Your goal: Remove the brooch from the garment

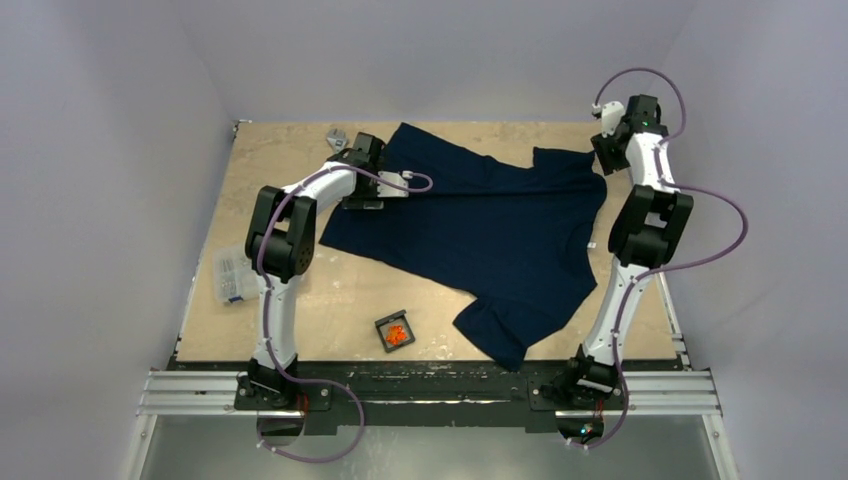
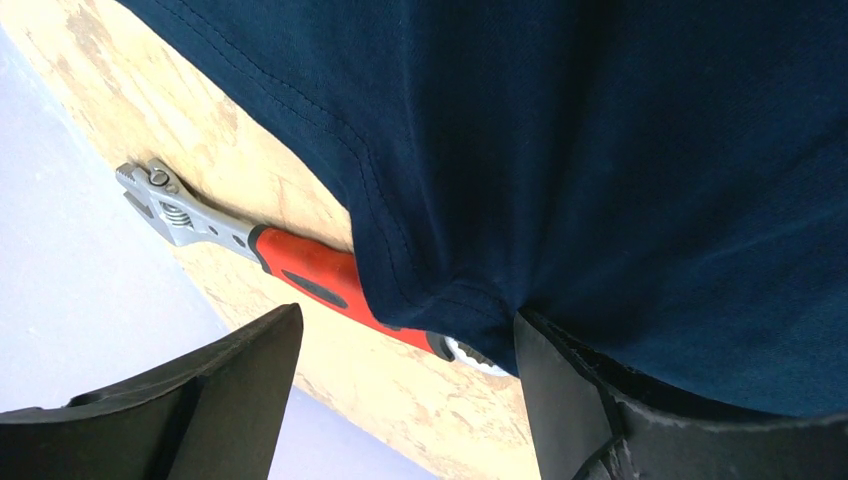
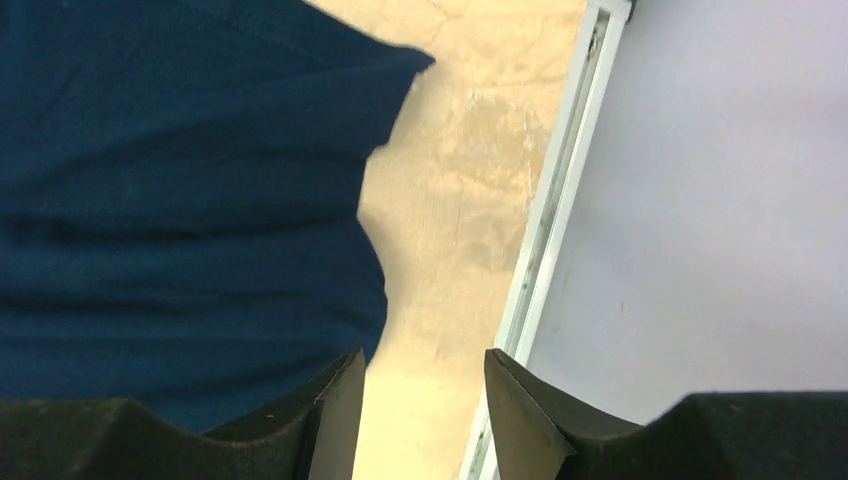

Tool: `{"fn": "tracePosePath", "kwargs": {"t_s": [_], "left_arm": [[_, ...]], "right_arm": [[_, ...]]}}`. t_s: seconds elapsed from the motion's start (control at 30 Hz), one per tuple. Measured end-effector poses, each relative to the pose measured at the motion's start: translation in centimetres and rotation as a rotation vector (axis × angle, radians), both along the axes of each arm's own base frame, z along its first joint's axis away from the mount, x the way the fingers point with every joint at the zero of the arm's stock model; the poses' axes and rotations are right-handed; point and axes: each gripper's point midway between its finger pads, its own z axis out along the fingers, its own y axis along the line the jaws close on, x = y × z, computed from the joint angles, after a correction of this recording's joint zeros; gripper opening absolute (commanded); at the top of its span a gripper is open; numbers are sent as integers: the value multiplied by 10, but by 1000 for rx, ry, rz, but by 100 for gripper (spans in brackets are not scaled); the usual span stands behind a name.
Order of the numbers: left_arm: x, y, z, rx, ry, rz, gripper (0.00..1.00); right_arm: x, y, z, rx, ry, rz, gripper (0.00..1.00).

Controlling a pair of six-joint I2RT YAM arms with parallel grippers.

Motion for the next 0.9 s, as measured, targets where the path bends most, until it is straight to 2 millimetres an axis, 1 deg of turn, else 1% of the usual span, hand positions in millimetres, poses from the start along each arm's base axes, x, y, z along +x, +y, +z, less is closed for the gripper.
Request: {"fn": "tracePosePath", "kwargs": {"t_s": [0.1,0.2,0.3,0.4,0.47,0.57,0.67,0.73,0.8,0.9], "left_arm": [[0,1,0,4,-2,3,79],[0,2,0,2,-2,8,80],[0,2,0,1,-3,12,80],[0,2,1,0,-3,13,80],[1,3,1,-1,-3,14,81],[1,3,1,-1,-2,16,81],[0,5,1,0,0,18,81],[0,5,1,0,1,19,81],[0,5,1,0,1,20,81],[0,6,1,-2,2,24,81]], "right_arm": [[-16,-2,9,87,0,-33,47],[-47,7,4,203,58,-70,40],[-76,24,-11,321,137,-109,32],[-106,39,-33,416,227,-154,28],[-131,49,-50,460,301,-176,26],[-165,63,-66,498,402,-196,26],[-182,72,-65,516,434,-200,29],[-187,75,-63,525,439,-197,32],[-188,79,-62,543,438,-188,33],[-187,83,-61,564,434,-180,32]]}}
